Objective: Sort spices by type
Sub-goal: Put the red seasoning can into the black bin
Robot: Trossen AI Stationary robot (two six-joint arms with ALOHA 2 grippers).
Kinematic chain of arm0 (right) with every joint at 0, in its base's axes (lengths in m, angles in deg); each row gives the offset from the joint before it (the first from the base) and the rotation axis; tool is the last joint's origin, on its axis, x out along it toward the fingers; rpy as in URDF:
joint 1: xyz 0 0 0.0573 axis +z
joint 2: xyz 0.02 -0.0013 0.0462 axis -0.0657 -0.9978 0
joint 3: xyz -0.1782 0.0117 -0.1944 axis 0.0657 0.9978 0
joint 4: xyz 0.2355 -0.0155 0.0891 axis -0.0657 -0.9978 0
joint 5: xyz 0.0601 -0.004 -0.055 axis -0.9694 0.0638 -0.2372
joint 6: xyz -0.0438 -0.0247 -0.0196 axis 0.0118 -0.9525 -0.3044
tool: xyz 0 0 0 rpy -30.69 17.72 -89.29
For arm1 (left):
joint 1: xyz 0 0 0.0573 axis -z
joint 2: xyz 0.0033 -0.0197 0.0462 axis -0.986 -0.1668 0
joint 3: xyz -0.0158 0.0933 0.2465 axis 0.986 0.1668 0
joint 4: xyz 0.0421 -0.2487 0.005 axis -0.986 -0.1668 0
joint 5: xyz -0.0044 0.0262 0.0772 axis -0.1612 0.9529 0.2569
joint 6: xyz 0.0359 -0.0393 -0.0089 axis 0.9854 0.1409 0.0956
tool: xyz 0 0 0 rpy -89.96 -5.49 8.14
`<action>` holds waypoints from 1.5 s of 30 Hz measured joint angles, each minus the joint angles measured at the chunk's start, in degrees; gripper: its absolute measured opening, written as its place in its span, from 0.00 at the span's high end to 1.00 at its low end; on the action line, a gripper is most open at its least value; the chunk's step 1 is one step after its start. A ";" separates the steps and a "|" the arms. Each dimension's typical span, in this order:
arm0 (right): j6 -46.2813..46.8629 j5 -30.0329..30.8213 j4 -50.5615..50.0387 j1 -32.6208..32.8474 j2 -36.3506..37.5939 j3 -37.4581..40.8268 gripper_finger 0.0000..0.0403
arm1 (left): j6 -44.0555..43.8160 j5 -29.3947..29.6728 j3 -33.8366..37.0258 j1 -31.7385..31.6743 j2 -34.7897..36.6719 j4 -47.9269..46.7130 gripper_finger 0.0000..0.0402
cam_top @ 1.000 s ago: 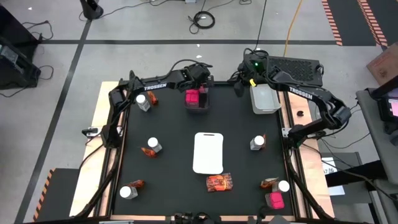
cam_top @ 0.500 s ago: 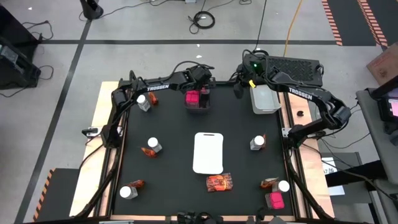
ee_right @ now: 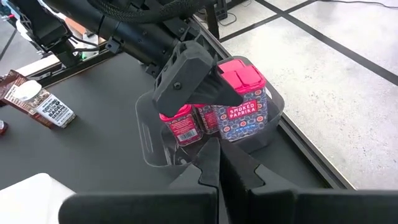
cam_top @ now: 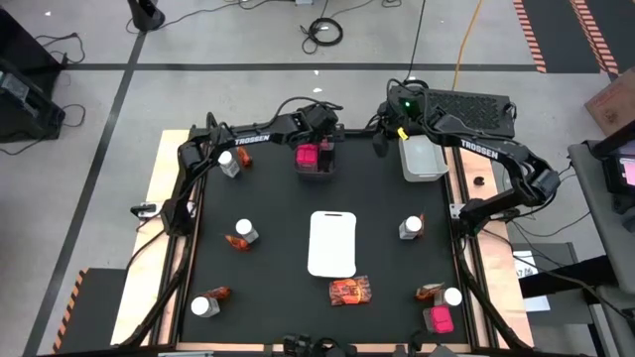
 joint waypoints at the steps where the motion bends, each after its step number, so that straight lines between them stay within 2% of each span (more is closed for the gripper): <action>1: -0.02 0.00 0.00 0.00 0.00 0.00 1.00 | -0.23 0.02 0.00 -0.06 0.00 0.28 0.37; 15: -0.52 -0.02 -0.26 0.00 0.00 0.00 1.00 | 0.16 -0.20 0.00 -0.30 0.18 0.67 0.37; 17: -0.52 -0.04 -0.26 0.00 0.00 0.00 1.00 | 3.53 -2.72 0.00 -0.63 0.98 1.16 0.37; 21: -0.50 -1.79 -0.28 -0.02 0.44 0.02 1.00 | 15.72 -10.07 -0.11 -0.76 4.38 2.66 0.37; 26: 0.25 -3.03 -0.13 0.00 2.27 0.02 1.00 | 26.28 -15.53 -0.01 0.66 4.94 -3.13 0.39; 29: 0.93 -2.97 -0.14 0.00 3.03 0.02 1.00 | 28.17 -18.99 -0.02 0.68 4.09 -4.39 0.44; 32: 2.38 -2.95 -0.13 0.00 3.55 0.02 1.00 | 30.17 -19.17 0.00 0.81 3.39 -5.48 0.54; 40: 5.58 -2.76 -0.26 0.38 3.63 0.02 1.00 | 43.85 -18.56 0.00 0.81 3.19 -7.31 0.94; 42: 5.58 -2.77 -0.26 0.85 3.63 0.02 1.00 | 46.97 -18.06 0.00 0.87 3.19 -7.20 0.98; 45: 6.10 -2.76 -0.26 1.64 3.63 0.02 1.00 | 51.63 -18.05 -0.02 0.81 2.85 -7.13 0.98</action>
